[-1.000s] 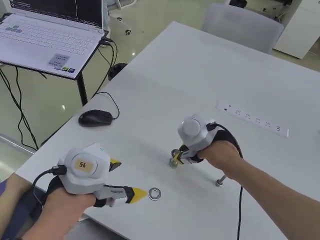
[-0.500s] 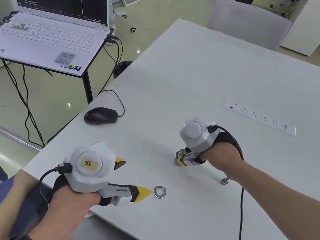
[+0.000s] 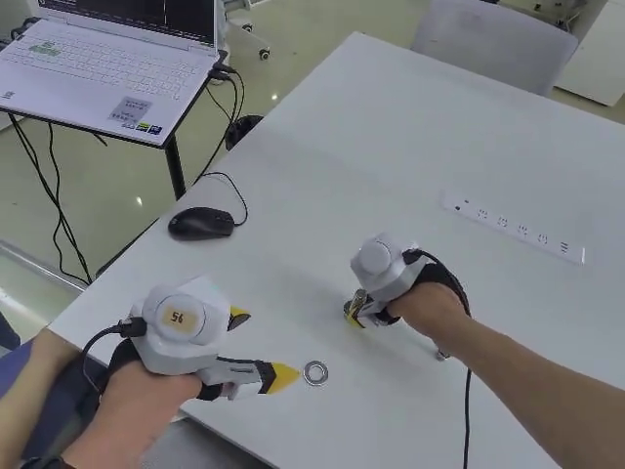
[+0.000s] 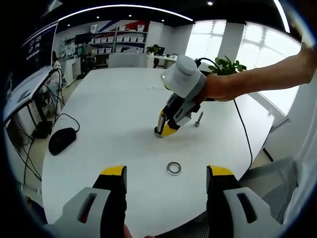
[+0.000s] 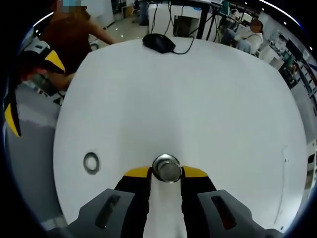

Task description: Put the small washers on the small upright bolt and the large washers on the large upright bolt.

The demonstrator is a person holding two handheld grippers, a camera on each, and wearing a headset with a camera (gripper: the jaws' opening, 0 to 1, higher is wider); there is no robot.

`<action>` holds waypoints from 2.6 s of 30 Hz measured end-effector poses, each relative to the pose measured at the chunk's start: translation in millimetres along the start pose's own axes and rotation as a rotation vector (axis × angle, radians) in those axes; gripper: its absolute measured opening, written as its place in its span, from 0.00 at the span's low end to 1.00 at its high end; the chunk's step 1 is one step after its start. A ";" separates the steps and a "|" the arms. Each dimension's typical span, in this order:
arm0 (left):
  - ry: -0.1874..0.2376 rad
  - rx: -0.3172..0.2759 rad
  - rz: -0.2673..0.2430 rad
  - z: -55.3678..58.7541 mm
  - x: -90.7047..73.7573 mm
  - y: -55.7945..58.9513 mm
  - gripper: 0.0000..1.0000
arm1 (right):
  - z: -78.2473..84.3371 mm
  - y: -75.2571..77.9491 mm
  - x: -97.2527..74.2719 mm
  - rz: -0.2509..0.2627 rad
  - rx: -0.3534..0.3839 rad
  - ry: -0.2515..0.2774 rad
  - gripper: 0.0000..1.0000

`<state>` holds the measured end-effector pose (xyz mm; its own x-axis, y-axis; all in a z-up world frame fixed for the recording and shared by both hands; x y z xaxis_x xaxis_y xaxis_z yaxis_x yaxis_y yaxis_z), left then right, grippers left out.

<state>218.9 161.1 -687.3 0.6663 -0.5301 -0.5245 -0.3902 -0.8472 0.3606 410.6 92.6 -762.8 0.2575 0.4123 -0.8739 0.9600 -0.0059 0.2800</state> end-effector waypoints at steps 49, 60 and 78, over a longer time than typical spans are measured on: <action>0.000 0.033 0.018 -3.5 -0.3 11.1 0.65 | 29.6 -75.0 -32.6 -0.148 -0.070 0.062 0.35; 0.004 0.033 0.015 -5.3 -2.2 12.0 0.65 | 17.5 -93.7 -23.2 -0.181 -0.120 0.072 0.35; 0.000 0.036 0.020 -5.5 -0.5 12.6 0.65 | 5.6 -106.2 -17.6 -0.186 -0.178 0.094 0.32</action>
<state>217.2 150.9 -678.3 0.6583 -0.5468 -0.5174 -0.4260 -0.8372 0.3429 304.7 80.9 -779.4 0.0591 0.4741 -0.8785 0.9530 0.2351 0.1909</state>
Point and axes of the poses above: the centre of the closed fingertips' face, and the gripper's own axes: x roughly forward along the fingers, y roughly to its right, z roughly out of its underside, the point moved 5 cm from there along -x, roughly backward along the fingers, and after that the axes turned 15 degrees about z, right-handed, at the moved point
